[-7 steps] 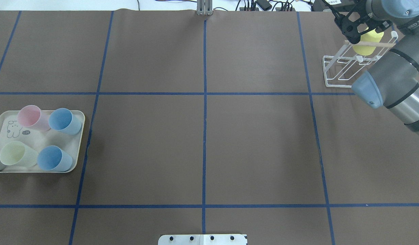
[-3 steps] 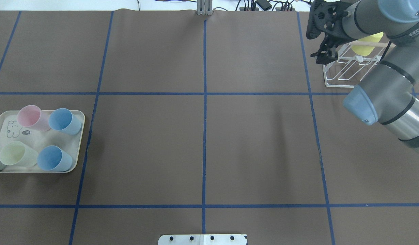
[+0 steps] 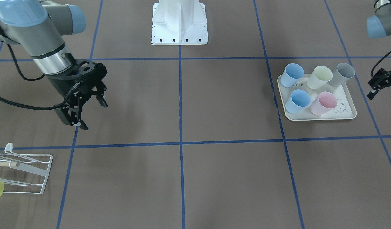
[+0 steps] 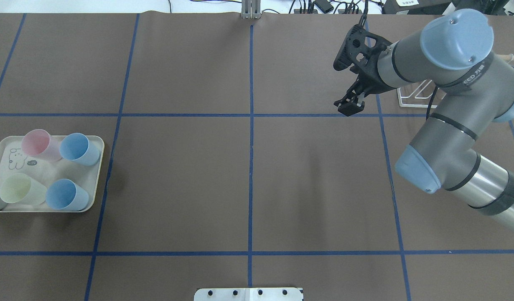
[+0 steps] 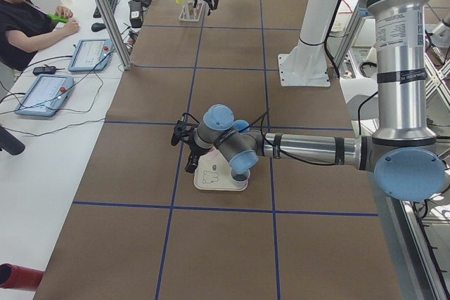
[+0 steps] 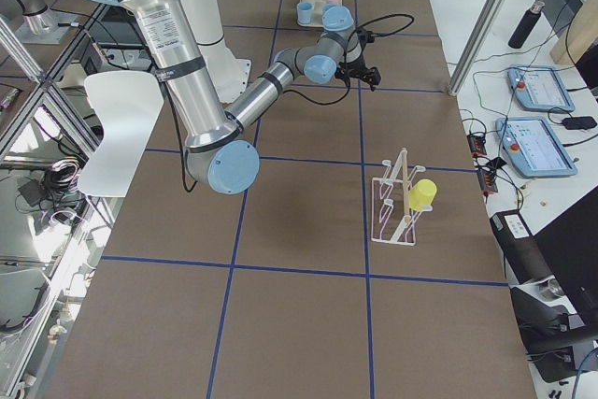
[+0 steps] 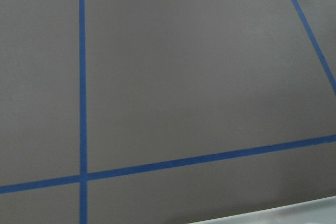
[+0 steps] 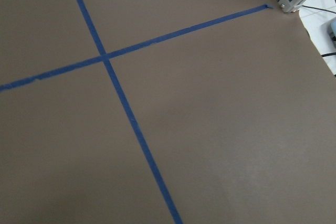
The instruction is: Transfer IKEA cup to right arm and place on rack
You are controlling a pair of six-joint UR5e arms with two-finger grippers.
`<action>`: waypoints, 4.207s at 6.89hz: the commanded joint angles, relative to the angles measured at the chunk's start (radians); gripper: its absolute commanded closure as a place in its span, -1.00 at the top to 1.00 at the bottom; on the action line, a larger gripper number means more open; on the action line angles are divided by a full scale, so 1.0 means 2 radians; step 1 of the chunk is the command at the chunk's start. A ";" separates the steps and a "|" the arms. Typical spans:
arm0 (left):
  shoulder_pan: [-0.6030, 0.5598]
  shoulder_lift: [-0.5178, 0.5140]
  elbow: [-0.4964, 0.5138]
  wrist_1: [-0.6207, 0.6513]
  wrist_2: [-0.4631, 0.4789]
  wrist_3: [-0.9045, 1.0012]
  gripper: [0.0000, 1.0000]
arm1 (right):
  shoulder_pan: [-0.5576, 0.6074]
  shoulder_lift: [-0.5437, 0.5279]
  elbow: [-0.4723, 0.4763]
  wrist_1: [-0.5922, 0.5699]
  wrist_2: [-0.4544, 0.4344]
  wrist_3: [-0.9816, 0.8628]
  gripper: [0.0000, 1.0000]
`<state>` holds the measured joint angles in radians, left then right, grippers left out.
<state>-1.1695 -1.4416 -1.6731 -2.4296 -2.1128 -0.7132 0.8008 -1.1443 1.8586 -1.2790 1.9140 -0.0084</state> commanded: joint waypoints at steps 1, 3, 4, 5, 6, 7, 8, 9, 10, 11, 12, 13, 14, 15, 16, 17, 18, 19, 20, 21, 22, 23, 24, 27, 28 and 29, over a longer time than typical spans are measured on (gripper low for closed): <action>0.065 -0.001 0.003 -0.009 0.008 -0.076 1.00 | -0.031 -0.002 -0.004 0.043 -0.003 0.049 0.98; 0.101 -0.001 0.000 -0.015 0.032 -0.101 0.89 | -0.034 -0.003 -0.004 0.044 -0.003 0.049 0.98; 0.102 -0.001 0.000 -0.015 0.032 -0.101 0.36 | -0.034 -0.002 -0.004 0.044 -0.003 0.049 0.98; 0.102 0.000 0.000 -0.016 0.032 -0.101 -0.23 | -0.034 -0.003 -0.003 0.044 -0.003 0.049 0.98; 0.101 0.002 -0.001 -0.015 0.033 -0.101 -0.64 | -0.034 -0.002 -0.003 0.044 -0.003 0.049 0.98; 0.099 0.003 0.000 -0.015 0.033 -0.101 -0.92 | -0.035 -0.003 -0.003 0.044 -0.003 0.049 0.98; 0.096 0.004 -0.001 -0.015 0.038 -0.098 -1.00 | -0.035 -0.004 -0.003 0.044 -0.003 0.049 0.98; 0.094 0.005 -0.002 -0.015 0.039 -0.096 -1.00 | -0.037 -0.004 -0.004 0.044 -0.003 0.049 0.98; 0.085 0.013 -0.010 -0.015 0.039 -0.094 -1.00 | -0.039 -0.004 -0.004 0.044 -0.003 0.049 0.98; 0.056 0.023 -0.025 -0.011 0.039 -0.078 -1.00 | -0.043 -0.003 -0.004 0.045 -0.003 0.049 0.98; 0.018 0.025 -0.036 -0.009 0.030 -0.049 -1.00 | -0.054 0.000 -0.009 0.049 -0.005 0.049 0.98; 0.007 0.020 -0.047 -0.009 0.000 -0.048 -1.00 | -0.067 0.000 -0.022 0.093 -0.013 0.050 0.98; -0.016 0.008 -0.049 -0.006 -0.049 -0.059 -1.00 | -0.076 0.001 -0.058 0.169 -0.014 0.051 0.98; -0.018 -0.009 -0.058 -0.014 -0.086 -0.135 -1.00 | -0.083 0.001 -0.093 0.242 -0.014 0.051 0.98; -0.017 -0.047 -0.074 -0.015 -0.102 -0.238 -1.00 | -0.089 0.001 -0.118 0.304 -0.014 0.052 0.98; -0.011 -0.080 -0.085 -0.027 -0.111 -0.321 -1.00 | -0.096 0.001 -0.128 0.338 -0.014 0.052 0.98; 0.020 -0.100 -0.084 -0.079 -0.116 -0.398 -1.00 | -0.104 0.002 -0.129 0.356 -0.014 0.065 0.98; 0.065 -0.120 -0.081 -0.130 -0.111 -0.479 -1.00 | -0.114 0.004 -0.129 0.383 -0.014 0.084 0.98; 0.096 -0.150 -0.084 -0.142 -0.083 -0.545 -1.00 | -0.123 0.004 -0.129 0.410 -0.018 0.126 0.98; 0.139 -0.178 -0.085 -0.143 -0.042 -0.589 -1.00 | -0.132 0.004 -0.129 0.424 -0.030 0.153 0.98; 0.188 -0.196 -0.085 -0.143 -0.017 -0.595 -1.00 | -0.136 0.005 -0.126 0.425 -0.038 0.154 0.98; 0.214 -0.214 -0.079 -0.143 -0.016 -0.603 -1.00 | -0.139 0.005 -0.124 0.430 -0.039 0.155 0.98; 0.238 -0.227 -0.076 -0.142 -0.014 -0.605 -1.00 | -0.145 0.005 -0.127 0.449 -0.042 0.154 0.98; 0.275 -0.267 -0.048 -0.138 0.031 -0.609 -1.00 | -0.154 0.023 -0.126 0.452 -0.046 0.154 0.98; 0.276 -0.268 -0.043 -0.138 0.030 -0.608 -1.00 | -0.160 0.024 -0.125 0.453 -0.047 0.153 0.98; 0.278 -0.268 -0.035 -0.140 0.030 -0.604 -1.00 | -0.161 0.024 -0.123 0.454 -0.046 0.153 0.98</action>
<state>-0.6187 -1.9745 -1.7603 -2.7071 -2.0542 -1.9271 0.4845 -1.0982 1.6089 -0.3730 1.8216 0.2981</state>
